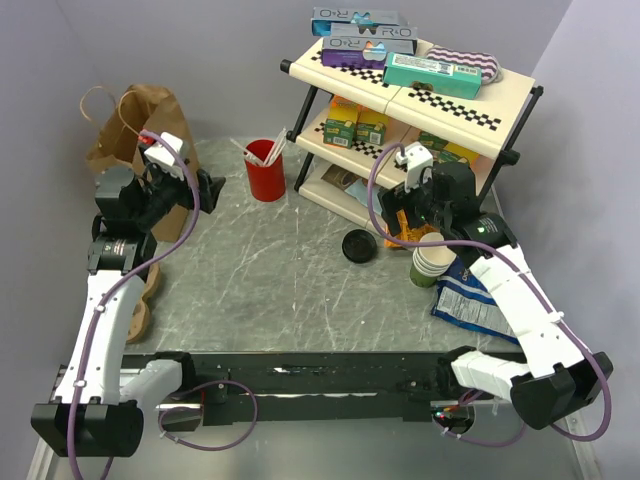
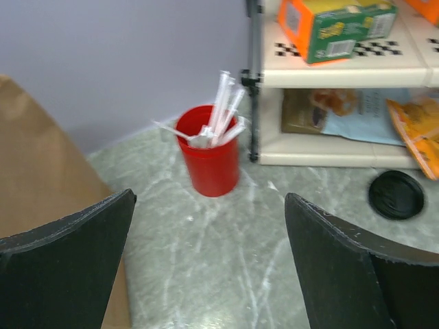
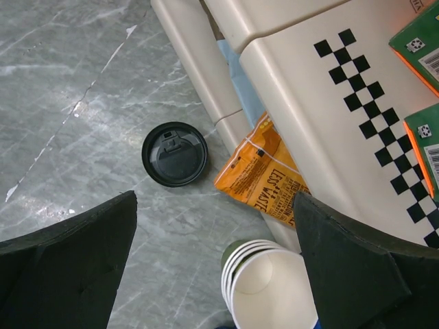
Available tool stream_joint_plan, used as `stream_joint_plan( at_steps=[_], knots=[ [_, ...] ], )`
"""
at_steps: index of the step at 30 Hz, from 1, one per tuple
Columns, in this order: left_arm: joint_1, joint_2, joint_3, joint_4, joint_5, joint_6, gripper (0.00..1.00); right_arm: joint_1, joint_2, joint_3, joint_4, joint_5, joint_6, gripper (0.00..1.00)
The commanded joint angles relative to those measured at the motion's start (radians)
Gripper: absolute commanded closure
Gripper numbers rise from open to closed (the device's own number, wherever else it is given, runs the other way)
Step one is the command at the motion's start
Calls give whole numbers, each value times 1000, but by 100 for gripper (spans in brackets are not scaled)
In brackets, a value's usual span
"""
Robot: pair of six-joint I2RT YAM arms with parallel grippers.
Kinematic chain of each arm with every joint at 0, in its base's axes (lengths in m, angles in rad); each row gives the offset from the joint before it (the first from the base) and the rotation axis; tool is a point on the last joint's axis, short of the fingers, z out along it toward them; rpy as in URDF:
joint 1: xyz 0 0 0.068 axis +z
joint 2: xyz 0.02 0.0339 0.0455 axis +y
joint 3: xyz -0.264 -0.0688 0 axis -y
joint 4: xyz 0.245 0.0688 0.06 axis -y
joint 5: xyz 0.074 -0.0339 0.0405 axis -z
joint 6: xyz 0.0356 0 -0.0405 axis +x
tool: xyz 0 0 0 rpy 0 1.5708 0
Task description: Pack the takeout coffee
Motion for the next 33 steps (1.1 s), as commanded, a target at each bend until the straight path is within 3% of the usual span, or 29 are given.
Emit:
stream_joint_plan(
  at_steps=[1,6,10,14,21,25,28,33],
  knots=[
    [-3,4,37,-23,120,-31,3,10,-38,12,40,-19,-24,0],
    [-3,15,45,-36,188,-56,3,10,-49,26,-21,-146,-192,0],
    [-9,39,79,-60,203,-33,1,12,-96,-5,-54,-371,-339,0],
    [-14,64,137,-144,234,-1,1,22,-72,35,-107,-437,-379,2],
    [-35,70,168,-381,306,191,1,42,19,115,-250,-525,-455,13],
    [-37,35,139,-460,300,263,1,82,49,109,-299,-493,-498,22],
    [-35,2,104,-476,290,275,2,87,83,133,-321,-412,-509,39],
    [-35,-5,70,-444,306,258,3,75,93,162,-373,-208,-409,47]
  ],
)
